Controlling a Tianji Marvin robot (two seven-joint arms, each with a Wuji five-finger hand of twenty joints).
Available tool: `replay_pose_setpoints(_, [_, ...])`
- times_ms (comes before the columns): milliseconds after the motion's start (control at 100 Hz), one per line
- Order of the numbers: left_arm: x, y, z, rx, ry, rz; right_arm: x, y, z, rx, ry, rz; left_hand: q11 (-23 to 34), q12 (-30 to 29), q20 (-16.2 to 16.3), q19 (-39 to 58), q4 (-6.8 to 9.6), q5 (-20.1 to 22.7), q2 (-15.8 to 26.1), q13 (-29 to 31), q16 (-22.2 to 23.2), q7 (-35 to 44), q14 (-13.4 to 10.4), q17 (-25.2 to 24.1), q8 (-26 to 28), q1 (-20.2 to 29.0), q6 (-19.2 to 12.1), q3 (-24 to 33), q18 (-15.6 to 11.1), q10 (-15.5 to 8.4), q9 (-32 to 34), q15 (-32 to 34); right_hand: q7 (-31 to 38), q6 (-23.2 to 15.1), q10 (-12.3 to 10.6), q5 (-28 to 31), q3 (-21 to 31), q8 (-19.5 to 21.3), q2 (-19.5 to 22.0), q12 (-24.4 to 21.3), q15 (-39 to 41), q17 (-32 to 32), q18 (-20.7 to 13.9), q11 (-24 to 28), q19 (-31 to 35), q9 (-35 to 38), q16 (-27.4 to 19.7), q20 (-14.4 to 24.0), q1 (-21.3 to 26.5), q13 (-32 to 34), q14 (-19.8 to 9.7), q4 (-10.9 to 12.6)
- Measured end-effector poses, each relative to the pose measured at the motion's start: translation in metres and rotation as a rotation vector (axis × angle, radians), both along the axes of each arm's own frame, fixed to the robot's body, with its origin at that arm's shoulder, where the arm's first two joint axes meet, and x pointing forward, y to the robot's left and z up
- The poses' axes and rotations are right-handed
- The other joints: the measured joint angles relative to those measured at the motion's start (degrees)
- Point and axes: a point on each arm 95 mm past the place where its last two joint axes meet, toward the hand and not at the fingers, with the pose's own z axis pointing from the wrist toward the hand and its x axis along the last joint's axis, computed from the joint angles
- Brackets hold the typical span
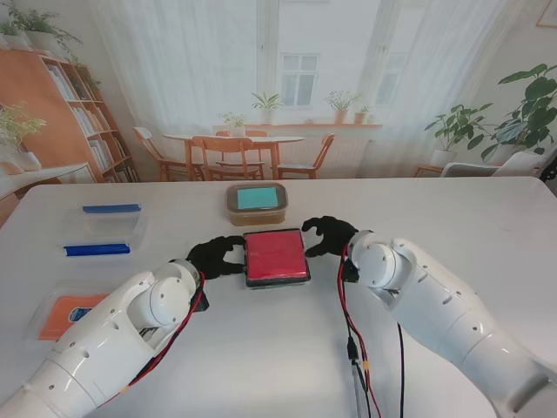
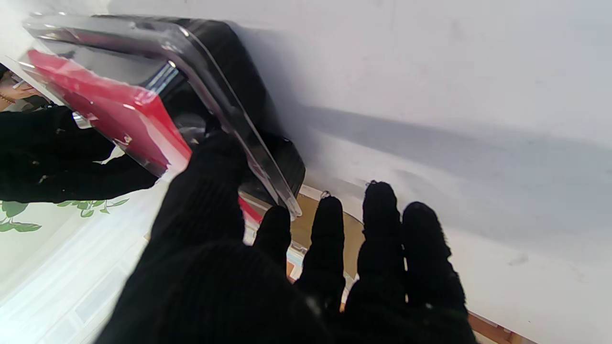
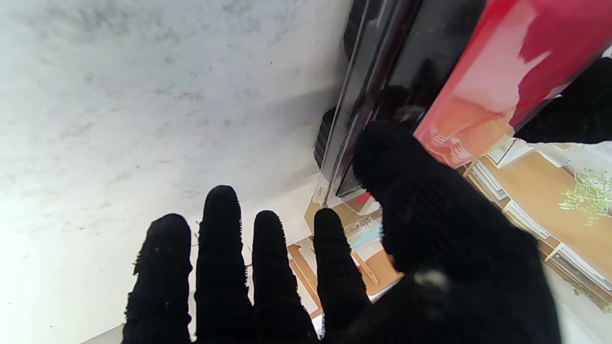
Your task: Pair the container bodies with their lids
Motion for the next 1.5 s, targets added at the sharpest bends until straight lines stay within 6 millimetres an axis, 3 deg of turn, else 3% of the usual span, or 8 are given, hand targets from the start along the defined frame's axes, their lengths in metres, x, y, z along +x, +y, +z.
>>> replay_pose_setpoints(510, [0.000,-0.002,0.006,-0.002,0.004,-0.006,0.000,-0.002,0.005,0.000,-0.006,0.000,0.06,0.00,0.01,0.00,0.00,1.27,-0.01,0.00,0.00,1.70,0.01,0.00,0.12,0.00,-0.53,0.00,0.00,0.00,0.00,0.00,0.57,0.00,0.00,0.05,0.00,-0.02,0.02,0.00,0.00,0.02,0.00,0.01,0.00,0.00,0.01,0.01,0.00,0.00,0.00,0.00])
replay_pose_setpoints(660, [-0.002,-0.001,0.008,-0.002,-0.004,-0.002,-0.002,-0.002,0.008,0.007,-0.016,-0.001,0.06,0.00,0.01,0.00,-0.46,1.65,-0.43,0.00,0.00,2.40,0.01,0.00,0.16,-0.91,-2.37,-1.60,0.00,0.00,0.00,0.00,0.57,0.01,0.00,0.05,-2.41,-0.03,0.15,0.00,0.00,0.02,0.00,0.02,0.00,0.00,0.01,0.01,-0.90,0.00,0.00,-0.95])
replay_pose_setpoints(1130, [-0.007,0.011,0.011,0.008,-0.022,0.028,-0.006,-0.003,0.017,0.050,-0.067,-0.003,0.09,0.00,0.01,0.04,-0.46,1.67,-0.43,0.00,-0.01,2.42,0.17,0.00,0.19,-0.91,-2.86,-1.60,0.00,0.00,0.00,0.00,0.57,0.08,0.00,0.05,-2.80,-0.05,0.16,0.00,0.00,-0.83,-0.01,0.04,0.00,-0.01,0.01,0.01,-0.84,-0.88,0.00,-0.97])
replay_pose_setpoints(1210, [-0.008,0.014,0.014,0.001,-0.032,0.038,-0.010,-0.003,0.023,0.066,-0.104,0.025,0.10,0.00,0.01,0.04,-0.46,1.67,-0.43,0.00,-0.01,2.42,0.21,0.00,0.19,-0.91,-2.86,-1.60,0.00,0.03,0.00,0.00,0.57,1.10,-0.03,0.05,-2.89,-0.05,0.43,0.00,-0.43,-2.20,-1.47,0.04,0.00,-0.01,0.01,0.01,-0.81,-2.21,0.00,-0.97])
replay_pose_setpoints(1340, [-0.013,0.020,0.020,-0.014,-0.066,0.029,-0.021,-0.001,0.032,0.092,-0.143,0.075,0.68,0.00,0.01,0.05,-0.46,1.85,-0.43,0.00,-0.01,2.43,0.35,0.00,0.19,-0.92,-2.74,-1.60,0.00,0.66,0.00,0.00,0.78,4.30,-1.05,1.64,-3.05,-0.60,0.73,-0.59,-3.54,-6.81,-2.15,-1.10,-8.82,0.00,-2.07,-3.70,-0.79,-5.84,-0.71,-0.98])
replay_pose_setpoints(1500, [-0.022,0.026,0.032,-0.032,-0.109,0.003,-0.033,0.003,0.037,0.129,-0.166,0.127,0.70,-0.70,-0.28,0.13,-0.46,3.08,-0.43,0.00,-1.54,2.78,0.46,0.00,0.20,-0.92,-1.59,-1.60,0.00,0.70,0.00,-1.31,-0.72,5.00,-1.86,2.47,-3.06,-0.69,0.74,-3.85,-10.44,-8.97,-2.14,-4.86,-19.72,-0.01,-7.24,-9.12,-0.79,-7.90,-1.71,-0.97])
